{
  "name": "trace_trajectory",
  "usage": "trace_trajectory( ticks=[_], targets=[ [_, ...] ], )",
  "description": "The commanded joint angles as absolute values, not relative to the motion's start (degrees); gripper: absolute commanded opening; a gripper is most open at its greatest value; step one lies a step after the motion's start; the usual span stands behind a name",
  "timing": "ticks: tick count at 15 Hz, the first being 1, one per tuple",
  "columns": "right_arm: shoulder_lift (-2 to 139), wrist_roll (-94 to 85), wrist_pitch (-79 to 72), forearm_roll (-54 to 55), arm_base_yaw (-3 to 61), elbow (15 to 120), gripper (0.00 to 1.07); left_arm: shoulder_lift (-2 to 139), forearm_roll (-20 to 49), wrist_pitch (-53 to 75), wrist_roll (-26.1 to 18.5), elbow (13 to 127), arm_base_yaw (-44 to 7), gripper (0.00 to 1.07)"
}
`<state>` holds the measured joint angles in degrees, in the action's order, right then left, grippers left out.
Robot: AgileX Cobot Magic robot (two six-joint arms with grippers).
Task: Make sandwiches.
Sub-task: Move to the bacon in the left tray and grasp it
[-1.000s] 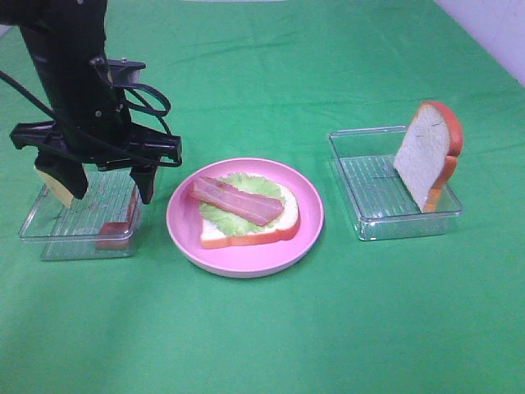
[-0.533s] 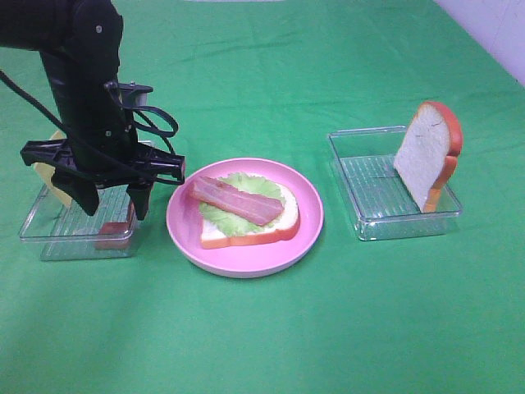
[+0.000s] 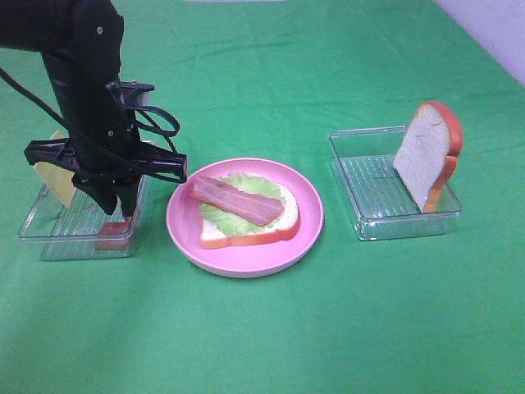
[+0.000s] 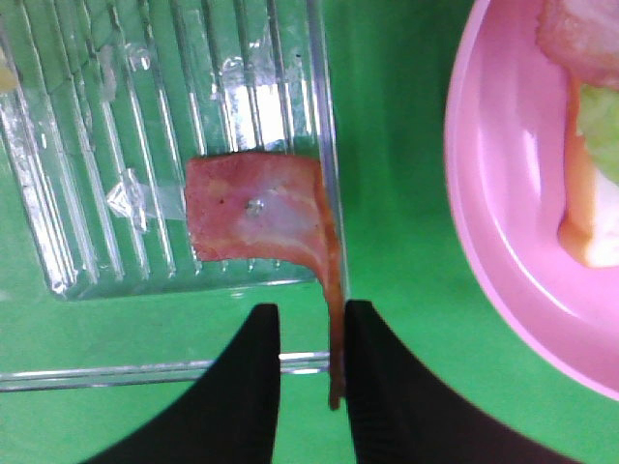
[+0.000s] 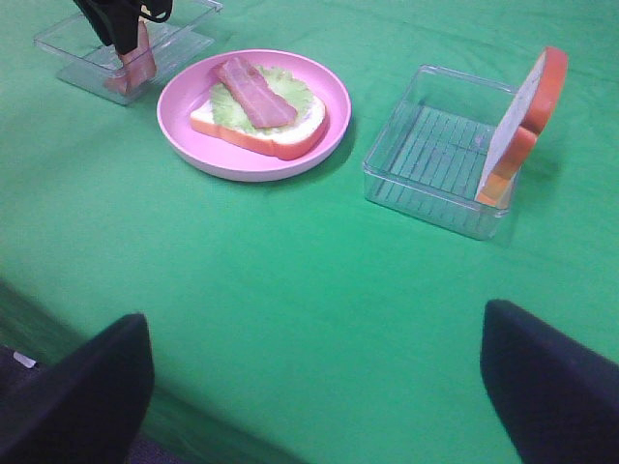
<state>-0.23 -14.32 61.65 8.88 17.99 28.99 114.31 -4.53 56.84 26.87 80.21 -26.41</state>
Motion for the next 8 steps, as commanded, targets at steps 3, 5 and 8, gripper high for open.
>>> trace_trajectory(
  ticks=[3,5,8],
  targets=[
    [-1.55,-14.78,61.31,8.77,17.82,28.88,0.85,114.31,-4.18,56.44,25.61,79.70,-26.18,0.00],
    [-1.55,-14.78,61.31,8.77,17.82,28.88,0.85,114.31,-4.18,56.09,25.44,79.70,-26.18,0.00],
    [-1.55,-14.78,61.31,8.77,17.82,28.88,0.85,113.27,-3.72,56.44,23.55,79.76,-26.18,0.00]
  ],
)
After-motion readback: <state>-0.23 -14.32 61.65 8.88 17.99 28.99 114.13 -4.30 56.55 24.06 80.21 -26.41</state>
